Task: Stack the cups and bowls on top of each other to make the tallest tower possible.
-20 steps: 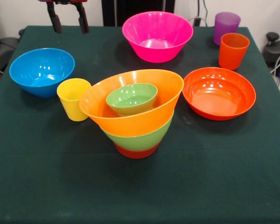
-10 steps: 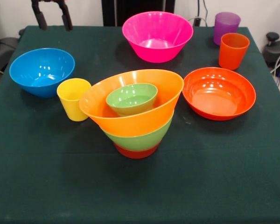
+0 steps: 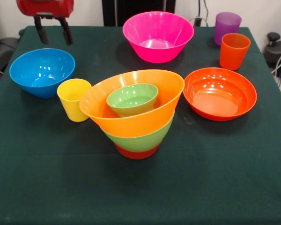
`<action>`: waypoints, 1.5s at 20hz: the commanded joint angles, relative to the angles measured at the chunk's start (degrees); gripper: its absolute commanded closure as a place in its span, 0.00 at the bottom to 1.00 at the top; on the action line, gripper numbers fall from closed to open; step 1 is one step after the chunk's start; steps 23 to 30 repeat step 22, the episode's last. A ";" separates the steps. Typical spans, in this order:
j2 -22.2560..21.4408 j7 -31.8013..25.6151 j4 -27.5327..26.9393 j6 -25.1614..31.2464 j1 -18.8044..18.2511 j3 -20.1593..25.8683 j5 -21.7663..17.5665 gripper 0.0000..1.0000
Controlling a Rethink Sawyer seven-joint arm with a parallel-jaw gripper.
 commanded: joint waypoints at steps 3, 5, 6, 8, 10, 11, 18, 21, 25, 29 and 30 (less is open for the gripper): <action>9.28 -9.18 0.70 -7.03 1.32 0.89 -7.89 0.00; 8.72 -9.54 1.23 -6.79 0.76 1.43 -7.64 0.00; 9.00 -9.56 0.91 -6.66 0.80 1.51 -7.67 0.00; 9.13 -9.64 0.68 -6.53 0.75 1.66 -7.71 0.00; 9.14 -9.67 0.83 -6.64 0.48 1.79 -7.87 0.00; 9.30 -9.77 0.61 -6.66 0.40 1.88 -8.02 0.00; 11.15 -10.20 -1.38 -6.48 0.44 2.04 -9.03 0.00; 11.51 -9.95 -1.29 -6.97 0.38 1.84 -9.36 0.00; 11.36 -9.80 -1.16 -7.13 0.38 1.84 -9.38 0.00; 11.36 -9.80 -1.16 -7.13 0.38 1.84 -9.38 0.00; 11.36 -9.80 -1.16 -7.13 0.38 1.84 -9.38 0.00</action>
